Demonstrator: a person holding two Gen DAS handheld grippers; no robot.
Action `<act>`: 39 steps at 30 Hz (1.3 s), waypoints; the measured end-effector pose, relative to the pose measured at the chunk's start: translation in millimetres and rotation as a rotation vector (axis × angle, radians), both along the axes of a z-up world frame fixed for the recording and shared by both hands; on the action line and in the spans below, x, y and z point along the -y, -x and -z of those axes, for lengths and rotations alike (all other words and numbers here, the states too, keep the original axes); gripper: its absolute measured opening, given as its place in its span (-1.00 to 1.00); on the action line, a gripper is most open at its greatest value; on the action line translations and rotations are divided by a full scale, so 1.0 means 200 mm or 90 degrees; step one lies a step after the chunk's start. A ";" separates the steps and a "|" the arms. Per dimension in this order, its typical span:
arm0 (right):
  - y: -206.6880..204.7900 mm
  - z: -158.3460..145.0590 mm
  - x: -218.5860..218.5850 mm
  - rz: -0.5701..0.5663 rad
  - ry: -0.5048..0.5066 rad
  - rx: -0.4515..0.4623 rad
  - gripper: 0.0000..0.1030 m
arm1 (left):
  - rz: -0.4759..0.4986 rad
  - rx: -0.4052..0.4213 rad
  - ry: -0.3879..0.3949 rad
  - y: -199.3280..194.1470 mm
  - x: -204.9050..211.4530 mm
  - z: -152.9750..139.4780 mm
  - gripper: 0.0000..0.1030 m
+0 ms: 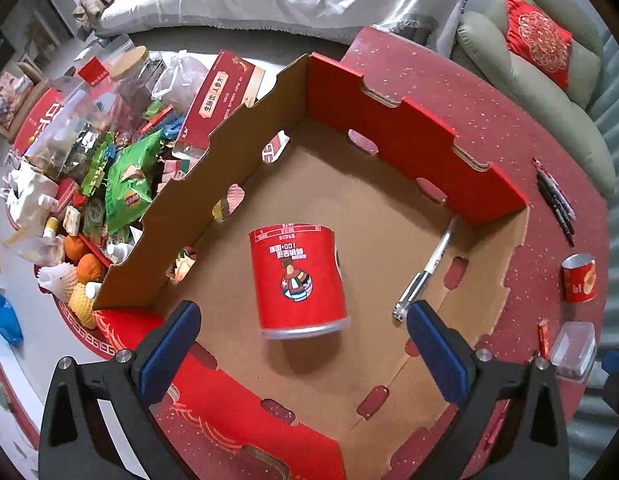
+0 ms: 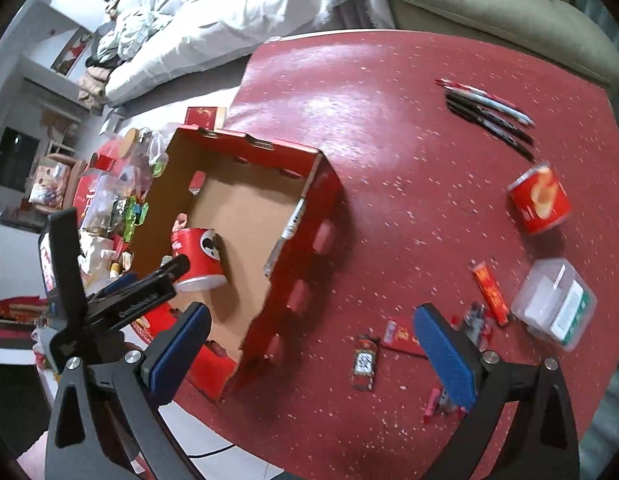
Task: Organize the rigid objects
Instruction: 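Open both grippers to drop the can and pen into the box, then move both tools back over the remaining objects on the table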
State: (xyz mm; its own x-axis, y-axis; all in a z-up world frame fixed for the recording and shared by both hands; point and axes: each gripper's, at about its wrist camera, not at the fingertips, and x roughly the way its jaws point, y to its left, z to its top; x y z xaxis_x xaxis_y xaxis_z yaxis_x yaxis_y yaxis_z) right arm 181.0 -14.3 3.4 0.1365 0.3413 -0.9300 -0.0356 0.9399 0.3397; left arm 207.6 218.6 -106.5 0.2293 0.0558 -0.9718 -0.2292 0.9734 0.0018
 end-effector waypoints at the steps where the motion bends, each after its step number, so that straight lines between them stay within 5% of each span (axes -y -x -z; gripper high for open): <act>1: 0.01 0.00 0.01 0.004 0.000 -0.002 0.98 | 0.001 0.002 -0.001 0.01 0.00 -0.01 0.99; 12: 0.12 -0.02 0.05 0.015 -0.006 -0.005 0.98 | 0.023 0.036 0.002 0.10 0.05 -0.16 0.99; 20: 0.29 -0.02 0.29 0.060 0.005 -0.019 0.98 | 0.158 0.044 0.084 0.26 0.26 -0.30 0.99; 24: 0.49 0.13 0.60 0.175 0.034 -0.088 0.98 | 0.260 -0.014 0.088 0.39 0.54 -0.23 1.00; 28: 0.70 0.29 0.83 0.274 0.037 -0.163 0.98 | 0.295 -0.067 0.073 0.45 0.80 -0.07 0.99; 39: 0.86 0.47 1.03 0.304 0.008 -0.220 0.98 | 0.228 -0.145 0.000 0.39 1.04 0.39 0.99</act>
